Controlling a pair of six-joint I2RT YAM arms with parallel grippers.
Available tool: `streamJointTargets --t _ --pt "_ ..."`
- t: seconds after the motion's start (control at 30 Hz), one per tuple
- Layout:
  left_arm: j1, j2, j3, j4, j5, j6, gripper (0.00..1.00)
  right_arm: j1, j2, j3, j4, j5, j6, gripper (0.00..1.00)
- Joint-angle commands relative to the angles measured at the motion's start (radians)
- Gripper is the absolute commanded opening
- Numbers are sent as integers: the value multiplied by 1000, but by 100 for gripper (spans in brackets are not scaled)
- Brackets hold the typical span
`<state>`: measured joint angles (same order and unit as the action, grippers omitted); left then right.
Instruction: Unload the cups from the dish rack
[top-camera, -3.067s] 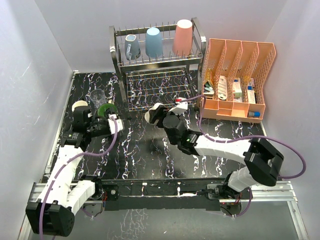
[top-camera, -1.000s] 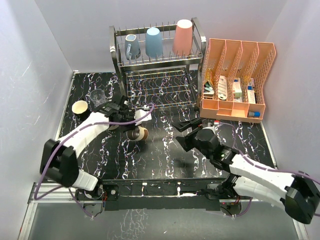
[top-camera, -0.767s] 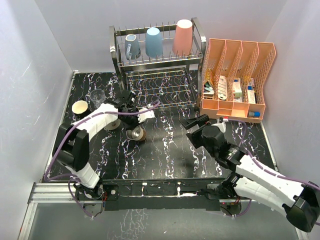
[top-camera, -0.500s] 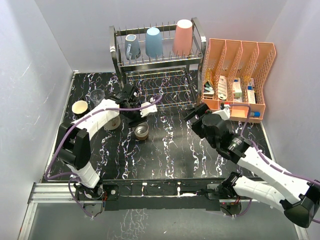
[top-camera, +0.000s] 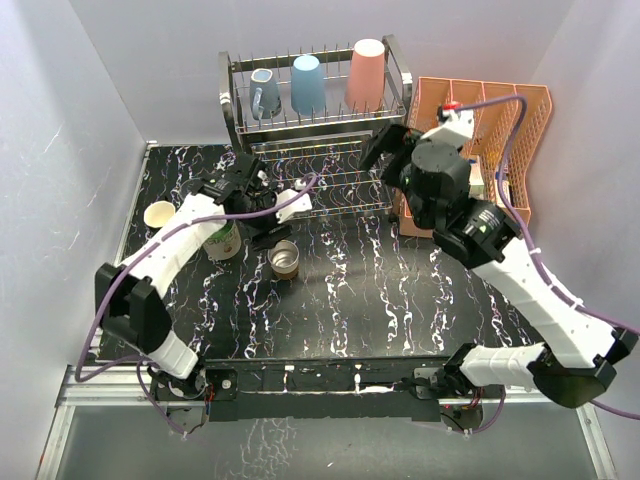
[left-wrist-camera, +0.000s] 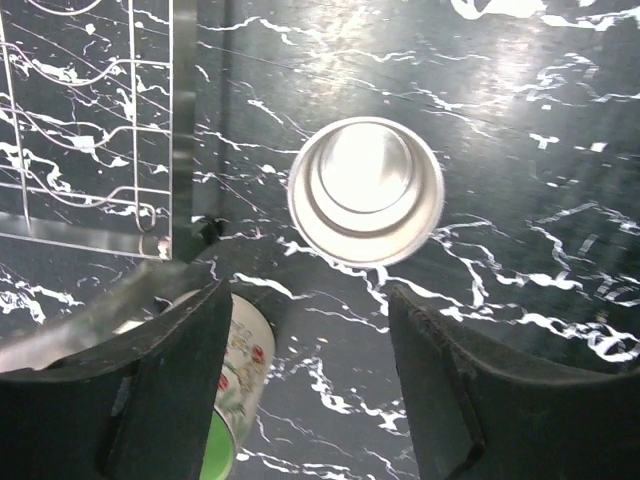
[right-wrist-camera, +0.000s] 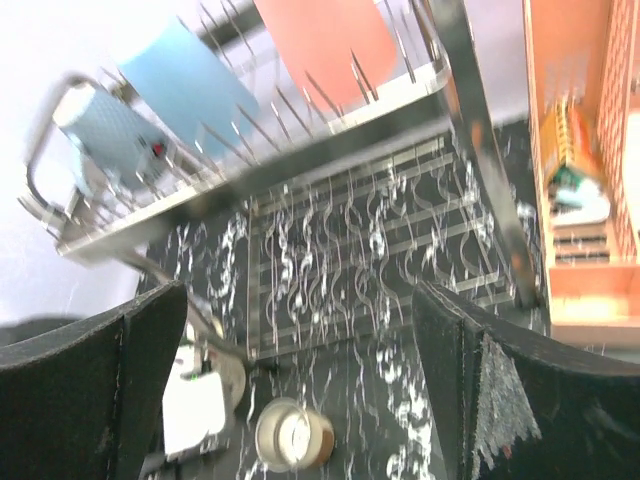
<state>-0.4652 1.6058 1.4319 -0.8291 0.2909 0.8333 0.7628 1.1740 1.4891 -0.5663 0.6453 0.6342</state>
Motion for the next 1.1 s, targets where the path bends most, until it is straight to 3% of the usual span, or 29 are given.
streamJointTargets --t 0.0,0.33,0.5,0.67,0.77,1.07 --pt "-4 -151 -22 -142 102 24 65 -18 115 168 141 57 -290 98" --pt "-3 -386 -209 -183 123 59 70 -171 426 561 167 -67 -475 98" --pt "-4 -460 -277 -152 153 -5 86 -231 530 684 176 -137 -497 98" --pt "-4 -532 -319 -114 149 -7 91 -270 644 800 158 -197 -518 98" --pt "-4 -552 -313 -112 150 -19 97 -282 685 835 146 -232 -516 98" --pt "-4 -586 -300 -102 154 -46 97 -303 765 877 145 -258 -513 98"
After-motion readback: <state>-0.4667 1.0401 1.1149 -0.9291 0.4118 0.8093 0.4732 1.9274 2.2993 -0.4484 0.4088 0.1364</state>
